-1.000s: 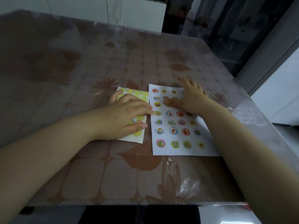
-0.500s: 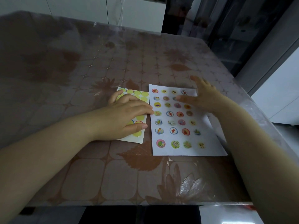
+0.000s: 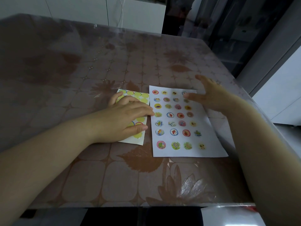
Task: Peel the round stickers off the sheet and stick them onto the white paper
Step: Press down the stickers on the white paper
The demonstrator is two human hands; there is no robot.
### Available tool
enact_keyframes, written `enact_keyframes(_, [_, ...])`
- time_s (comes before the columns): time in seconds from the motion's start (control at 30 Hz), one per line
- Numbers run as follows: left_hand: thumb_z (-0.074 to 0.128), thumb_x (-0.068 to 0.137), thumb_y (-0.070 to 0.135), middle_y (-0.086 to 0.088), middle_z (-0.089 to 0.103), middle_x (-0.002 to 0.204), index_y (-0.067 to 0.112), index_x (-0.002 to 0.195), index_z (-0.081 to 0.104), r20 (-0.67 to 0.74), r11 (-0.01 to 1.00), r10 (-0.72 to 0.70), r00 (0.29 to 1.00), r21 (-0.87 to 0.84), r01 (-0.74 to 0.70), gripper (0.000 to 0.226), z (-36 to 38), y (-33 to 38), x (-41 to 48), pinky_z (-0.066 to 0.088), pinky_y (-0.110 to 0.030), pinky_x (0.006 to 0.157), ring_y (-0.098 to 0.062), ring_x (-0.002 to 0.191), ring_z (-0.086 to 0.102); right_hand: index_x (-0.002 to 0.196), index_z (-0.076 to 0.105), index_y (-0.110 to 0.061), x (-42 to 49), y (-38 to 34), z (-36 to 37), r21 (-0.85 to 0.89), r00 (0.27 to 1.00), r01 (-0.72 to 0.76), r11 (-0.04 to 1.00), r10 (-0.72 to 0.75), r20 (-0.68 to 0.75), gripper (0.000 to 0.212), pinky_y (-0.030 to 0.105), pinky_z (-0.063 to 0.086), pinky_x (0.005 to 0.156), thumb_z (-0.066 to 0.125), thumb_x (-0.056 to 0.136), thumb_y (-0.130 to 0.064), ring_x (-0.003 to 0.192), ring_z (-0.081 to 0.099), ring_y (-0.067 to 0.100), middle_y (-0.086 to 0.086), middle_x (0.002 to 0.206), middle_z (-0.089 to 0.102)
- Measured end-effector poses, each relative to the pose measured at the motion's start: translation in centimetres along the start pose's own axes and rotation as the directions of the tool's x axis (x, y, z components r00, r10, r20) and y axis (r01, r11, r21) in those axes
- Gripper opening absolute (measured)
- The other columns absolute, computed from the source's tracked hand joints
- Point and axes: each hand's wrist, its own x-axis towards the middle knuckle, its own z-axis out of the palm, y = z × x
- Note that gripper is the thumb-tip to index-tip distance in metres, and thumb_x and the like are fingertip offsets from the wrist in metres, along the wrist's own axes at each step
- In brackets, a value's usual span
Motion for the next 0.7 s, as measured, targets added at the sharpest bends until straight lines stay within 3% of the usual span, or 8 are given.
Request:
enact_keyframes(0.33, [0.015, 0.075, 0.065, 0.030, 0.033, 0.135, 0.043, 0.129, 0.036, 0.005, 1.000, 0.002, 1.000, -0.010, -0.002, 0.062, 0.1, -0.1, 0.0, -0.010, -0.035, 0.110, -0.001, 0.130, 0.017, 0.147, 0.012, -0.026, 0.3, 0.7, 0.2, -0.002, 0.993, -0.048, 0.999, 0.047, 0.107, 0.115, 0.051, 0.021, 0.113, 0.077, 0.057, -0.055, 0.141, 0.018, 0.029, 0.002, 0.156, 0.012])
enact_keyframes(0.4, [0.015, 0.075, 0.064, 0.031, 0.032, 0.135, 0.043, 0.129, 0.035, 0.006, 1.000, 0.001, 1.000, -0.008, -0.001, 0.062, 0.1, -0.1, 0.0, -0.010, -0.036, 0.110, -0.001, 0.129, 0.017, 0.146, 0.014, -0.027, 0.1, 0.6, 0.0, 0.046, 0.993, -0.045, 0.998, 0.039, 0.114, 0.109, 0.049, 0.021, 0.113, 0.076, 0.061, -0.052, 0.140, 0.019, 0.028, 0.001, 0.156, 0.013])
enact_keyframes(0.53, [0.015, 0.075, 0.064, 0.031, 0.032, 0.135, 0.043, 0.129, 0.035, 0.004, 1.000, 0.000, 1.000, -0.012, 0.000, 0.061, 0.0, 0.0, 0.0, -0.011, -0.035, 0.110, -0.001, 0.130, 0.017, 0.144, 0.019, -0.030, -0.2, 0.7, -0.7, 0.298, 0.995, -0.091, 0.950, 0.075, 0.065, 0.086, 0.046, 0.030, 0.109, 0.064, 0.075, -0.053, 0.137, 0.027, 0.027, 0.000, 0.154, 0.020])
enact_keyframes(0.6, [0.016, 0.075, 0.064, 0.031, 0.032, 0.134, 0.044, 0.128, 0.035, 0.002, 1.000, 0.004, 1.000, -0.018, -0.004, 0.060, 0.0, 0.0, 0.0, -0.011, -0.034, 0.110, 0.000, 0.129, 0.018, 0.144, 0.019, -0.029, 0.0, 0.6, -0.5, 0.269, 0.996, -0.081, 0.960, 0.073, 0.041, 0.086, 0.048, 0.029, 0.110, 0.065, 0.075, -0.053, 0.137, 0.027, 0.028, 0.001, 0.153, 0.021])
enact_keyframes(0.7, [0.016, 0.075, 0.064, 0.031, 0.033, 0.134, 0.043, 0.128, 0.036, 0.000, 1.000, 0.009, 1.000, -0.022, -0.009, 0.060, 0.0, 0.0, 0.0, -0.011, -0.033, 0.109, -0.001, 0.129, 0.018, 0.146, 0.016, -0.025, 0.2, 0.5, 0.6, 0.063, 0.995, -0.073, 0.995, 0.068, 0.076, 0.100, 0.051, 0.024, 0.111, 0.069, 0.068, -0.057, 0.138, 0.024, 0.033, 0.006, 0.154, 0.020])
